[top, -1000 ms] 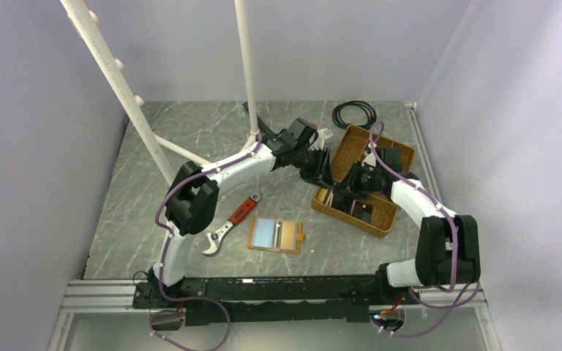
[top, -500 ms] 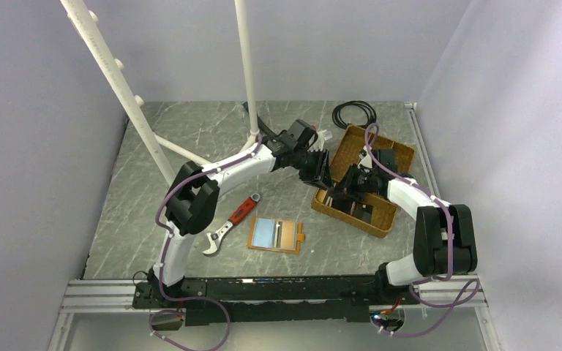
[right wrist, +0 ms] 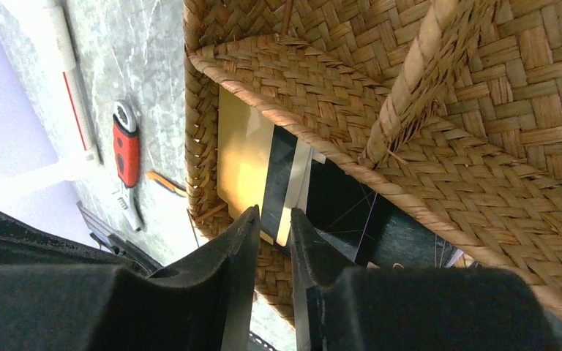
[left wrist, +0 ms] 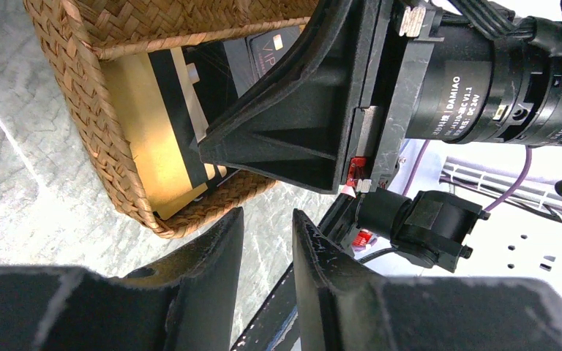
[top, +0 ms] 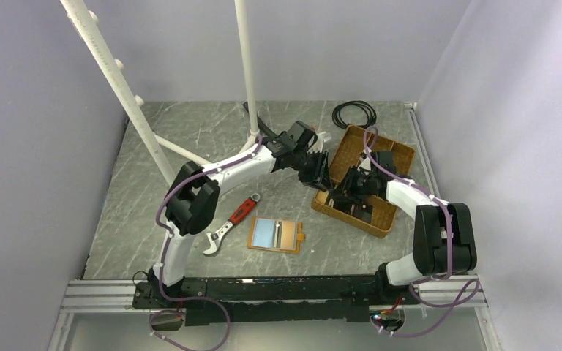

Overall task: Put the credit cards into the card holder
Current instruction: Pick up the credit card from the storage box.

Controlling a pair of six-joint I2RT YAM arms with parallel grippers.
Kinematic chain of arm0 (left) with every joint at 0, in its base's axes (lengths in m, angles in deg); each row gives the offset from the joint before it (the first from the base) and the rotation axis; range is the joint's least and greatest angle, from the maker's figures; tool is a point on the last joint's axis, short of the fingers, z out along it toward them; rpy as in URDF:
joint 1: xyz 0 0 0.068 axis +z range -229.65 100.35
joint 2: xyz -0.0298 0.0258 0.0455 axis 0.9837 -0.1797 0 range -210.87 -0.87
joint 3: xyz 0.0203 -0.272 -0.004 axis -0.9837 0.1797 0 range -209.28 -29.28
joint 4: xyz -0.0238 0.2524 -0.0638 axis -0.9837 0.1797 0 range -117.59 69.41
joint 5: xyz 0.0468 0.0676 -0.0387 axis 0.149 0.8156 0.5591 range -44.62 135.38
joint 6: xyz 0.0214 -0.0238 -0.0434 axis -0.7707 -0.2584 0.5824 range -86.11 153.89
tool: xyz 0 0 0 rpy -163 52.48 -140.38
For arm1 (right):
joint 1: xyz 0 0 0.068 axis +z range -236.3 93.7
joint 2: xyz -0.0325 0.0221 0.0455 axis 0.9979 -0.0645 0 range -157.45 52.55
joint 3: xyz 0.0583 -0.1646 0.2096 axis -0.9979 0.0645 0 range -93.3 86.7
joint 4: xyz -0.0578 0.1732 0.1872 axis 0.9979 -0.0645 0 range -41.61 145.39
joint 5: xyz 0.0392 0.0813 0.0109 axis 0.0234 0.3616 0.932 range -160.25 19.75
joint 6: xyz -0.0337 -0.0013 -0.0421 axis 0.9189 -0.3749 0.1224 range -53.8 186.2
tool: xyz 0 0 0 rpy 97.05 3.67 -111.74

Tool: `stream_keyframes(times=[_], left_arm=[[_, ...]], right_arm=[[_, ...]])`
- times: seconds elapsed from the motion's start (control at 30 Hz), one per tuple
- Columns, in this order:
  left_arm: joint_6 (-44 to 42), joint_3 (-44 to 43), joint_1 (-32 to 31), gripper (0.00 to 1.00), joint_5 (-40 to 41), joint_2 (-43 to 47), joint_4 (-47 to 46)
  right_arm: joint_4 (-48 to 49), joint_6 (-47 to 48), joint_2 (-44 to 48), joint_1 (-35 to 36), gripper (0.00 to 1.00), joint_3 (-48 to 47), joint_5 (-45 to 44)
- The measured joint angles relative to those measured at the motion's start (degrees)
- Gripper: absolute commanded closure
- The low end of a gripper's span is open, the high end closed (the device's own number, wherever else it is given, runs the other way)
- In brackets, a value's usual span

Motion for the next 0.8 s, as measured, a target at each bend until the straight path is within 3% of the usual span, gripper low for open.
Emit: stream_keyframes(times=[0.8], left_arm=[[0.0, 1.0, 0.0, 0.65, 0.0, 0.0, -0.6]], right_arm=[[2.7, -1.7, -1.1, 0.0, 0.68, -0.7, -1.9]])
